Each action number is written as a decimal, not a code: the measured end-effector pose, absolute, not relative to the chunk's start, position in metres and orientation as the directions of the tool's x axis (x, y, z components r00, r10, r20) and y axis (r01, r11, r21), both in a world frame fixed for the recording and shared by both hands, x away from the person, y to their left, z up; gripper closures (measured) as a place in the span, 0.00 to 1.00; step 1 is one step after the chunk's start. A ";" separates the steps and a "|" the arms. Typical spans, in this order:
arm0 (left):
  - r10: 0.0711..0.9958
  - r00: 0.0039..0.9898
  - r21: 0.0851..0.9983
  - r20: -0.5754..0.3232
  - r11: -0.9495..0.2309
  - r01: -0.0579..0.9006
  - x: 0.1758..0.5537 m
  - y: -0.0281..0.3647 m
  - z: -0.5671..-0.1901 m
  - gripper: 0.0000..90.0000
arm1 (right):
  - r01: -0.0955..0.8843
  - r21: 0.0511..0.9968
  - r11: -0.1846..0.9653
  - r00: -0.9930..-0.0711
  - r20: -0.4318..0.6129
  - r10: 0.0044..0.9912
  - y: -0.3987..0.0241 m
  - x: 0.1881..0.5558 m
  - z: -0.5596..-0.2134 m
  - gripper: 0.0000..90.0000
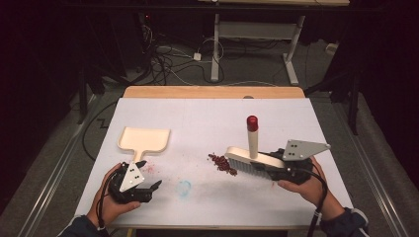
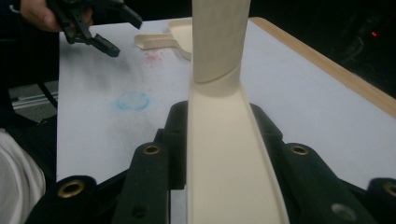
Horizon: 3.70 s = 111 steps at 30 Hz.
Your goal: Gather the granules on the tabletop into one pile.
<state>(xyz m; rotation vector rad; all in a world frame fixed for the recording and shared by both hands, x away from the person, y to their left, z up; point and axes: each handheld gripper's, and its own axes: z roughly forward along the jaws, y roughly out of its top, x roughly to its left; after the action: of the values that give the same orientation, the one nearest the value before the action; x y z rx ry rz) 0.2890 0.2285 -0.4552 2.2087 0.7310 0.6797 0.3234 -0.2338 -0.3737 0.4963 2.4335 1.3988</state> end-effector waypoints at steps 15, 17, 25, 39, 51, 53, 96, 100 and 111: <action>0.649 0.714 0.738 0.263 -0.612 0.285 0.289 0.225 -0.456 0.22 | 0.472 0.748 0.466 -0.815 0.168 0.555 -0.278 0.317 -0.394 0.74; 0.638 0.724 0.727 0.262 -0.624 0.287 0.290 0.223 -0.459 0.22 | 0.489 0.737 0.467 -0.810 0.186 0.555 -0.280 0.328 -0.398 0.74; 0.618 0.742 0.707 0.260 -0.645 0.290 0.290 0.218 -0.463 0.22 | 0.536 0.683 0.496 -0.783 0.182 0.595 -0.290 0.373 -0.410 0.65; 0.611 0.747 0.698 0.262 -0.655 0.291 0.290 0.217 -0.464 0.22 | 0.601 0.656 0.456 -0.603 -0.001 0.798 -0.308 0.413 -0.418 0.64; 0.608 0.749 0.697 0.261 -0.656 0.289 0.290 0.215 -0.465 0.22 | 0.688 0.572 0.447 -0.455 -0.139 0.879 -0.299 0.439 -0.450 0.83; 0.608 0.749 0.698 0.263 -0.656 0.287 0.290 0.216 -0.464 0.22 | 0.683 0.568 0.459 -0.461 -0.153 0.874 -0.296 0.439 -0.451 0.79; 0.643 0.703 0.722 0.304 -0.636 0.271 0.293 0.220 -0.461 0.19 | 0.113 0.889 0.444 -0.559 -0.312 0.768 -0.272 0.292 -0.415 0.22; 0.630 0.706 0.728 0.324 -0.643 0.240 0.286 0.217 -0.458 0.19 | 0.141 0.903 0.406 -0.555 -0.267 0.788 -0.276 0.285 -0.422 0.22; 0.627 0.709 0.729 0.322 -0.642 0.237 0.287 0.218 -0.459 0.19 | 0.112 0.891 0.440 -0.561 -0.309 0.768 -0.264 0.278 -0.426 0.22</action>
<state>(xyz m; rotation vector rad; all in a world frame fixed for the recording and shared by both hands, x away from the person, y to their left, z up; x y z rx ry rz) 0.2870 0.2180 -0.4591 2.2371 0.6544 0.7461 0.2776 -0.2643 -0.4258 0.7390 1.9609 1.1388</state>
